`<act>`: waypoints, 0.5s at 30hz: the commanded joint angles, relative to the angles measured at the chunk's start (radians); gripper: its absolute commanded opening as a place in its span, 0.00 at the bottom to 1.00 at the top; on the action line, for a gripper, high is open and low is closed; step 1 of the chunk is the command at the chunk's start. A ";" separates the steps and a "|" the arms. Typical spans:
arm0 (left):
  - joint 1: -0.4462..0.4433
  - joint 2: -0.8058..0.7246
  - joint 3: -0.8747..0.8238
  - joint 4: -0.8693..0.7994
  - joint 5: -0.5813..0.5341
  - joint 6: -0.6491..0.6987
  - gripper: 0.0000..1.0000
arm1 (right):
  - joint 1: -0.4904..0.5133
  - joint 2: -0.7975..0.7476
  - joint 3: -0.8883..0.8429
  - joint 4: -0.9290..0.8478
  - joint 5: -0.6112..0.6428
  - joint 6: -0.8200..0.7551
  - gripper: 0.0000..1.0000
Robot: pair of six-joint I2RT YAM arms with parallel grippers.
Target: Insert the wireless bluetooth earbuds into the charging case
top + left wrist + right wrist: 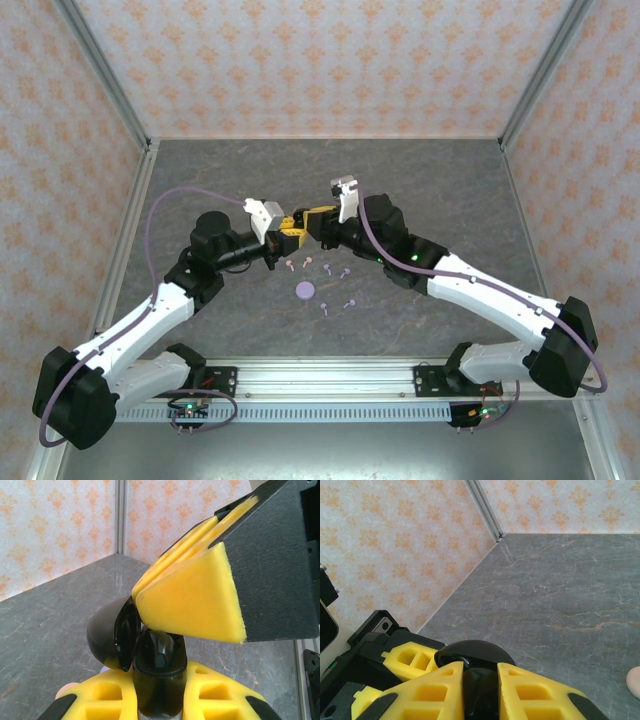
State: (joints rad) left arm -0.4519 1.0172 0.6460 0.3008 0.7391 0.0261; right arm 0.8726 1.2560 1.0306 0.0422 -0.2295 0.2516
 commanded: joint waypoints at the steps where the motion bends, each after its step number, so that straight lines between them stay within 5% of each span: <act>1: -0.009 -0.009 0.014 0.034 -0.004 0.008 0.00 | 0.005 0.012 0.029 -0.015 -0.020 0.007 0.24; 15: -0.010 -0.015 -0.003 0.070 0.016 -0.012 0.00 | -0.047 -0.046 0.155 -0.148 -0.057 -0.009 0.59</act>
State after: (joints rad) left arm -0.4519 1.0172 0.6460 0.3107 0.7429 0.0235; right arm 0.8562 1.2522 1.1431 -0.0513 -0.2634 0.2462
